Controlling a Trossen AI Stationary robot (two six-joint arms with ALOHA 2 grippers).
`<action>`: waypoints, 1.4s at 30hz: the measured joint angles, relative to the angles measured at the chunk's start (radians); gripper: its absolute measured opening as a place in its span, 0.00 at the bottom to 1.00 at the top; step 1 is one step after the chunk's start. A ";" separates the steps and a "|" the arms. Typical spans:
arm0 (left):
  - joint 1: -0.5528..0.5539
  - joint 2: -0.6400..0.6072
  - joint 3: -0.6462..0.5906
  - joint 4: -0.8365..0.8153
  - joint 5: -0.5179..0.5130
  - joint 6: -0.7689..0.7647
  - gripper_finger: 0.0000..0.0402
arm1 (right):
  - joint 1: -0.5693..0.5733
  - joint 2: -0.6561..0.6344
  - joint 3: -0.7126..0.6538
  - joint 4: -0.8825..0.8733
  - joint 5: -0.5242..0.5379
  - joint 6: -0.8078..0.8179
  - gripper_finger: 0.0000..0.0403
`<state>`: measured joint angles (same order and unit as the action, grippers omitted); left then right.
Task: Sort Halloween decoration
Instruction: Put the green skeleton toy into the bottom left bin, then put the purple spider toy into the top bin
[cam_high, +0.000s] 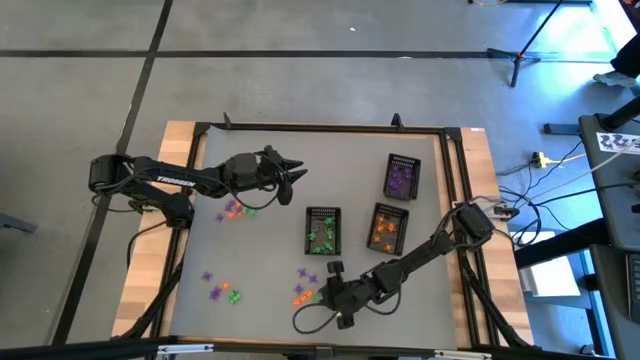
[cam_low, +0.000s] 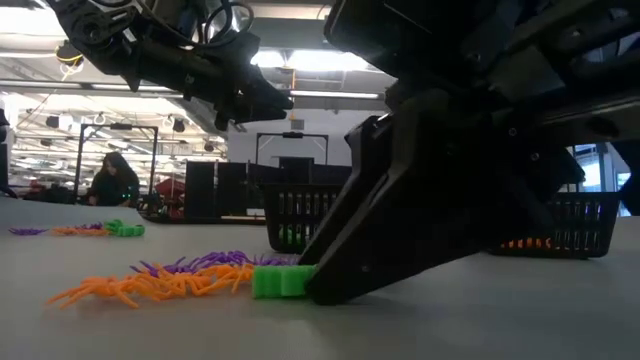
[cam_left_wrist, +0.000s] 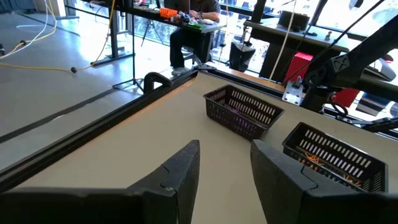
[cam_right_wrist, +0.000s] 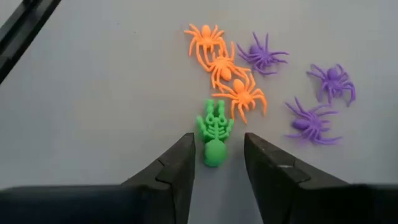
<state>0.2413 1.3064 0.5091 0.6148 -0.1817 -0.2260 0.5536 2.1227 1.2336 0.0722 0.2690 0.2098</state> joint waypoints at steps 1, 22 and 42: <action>0.000 0.000 0.000 0.000 0.000 0.000 0.34 | 0.000 0.000 0.000 -0.004 -0.001 0.001 0.32; 0.000 0.000 0.000 0.000 0.000 0.000 0.34 | 0.002 -0.257 0.070 -0.339 0.370 -0.027 0.08; 0.000 0.000 0.000 -0.001 0.000 0.000 0.34 | -0.089 -0.278 0.070 -0.387 0.227 0.070 0.46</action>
<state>0.2409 1.3063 0.5091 0.6140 -0.1814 -0.2260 0.4649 1.8448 1.3033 -0.3146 0.4958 0.2794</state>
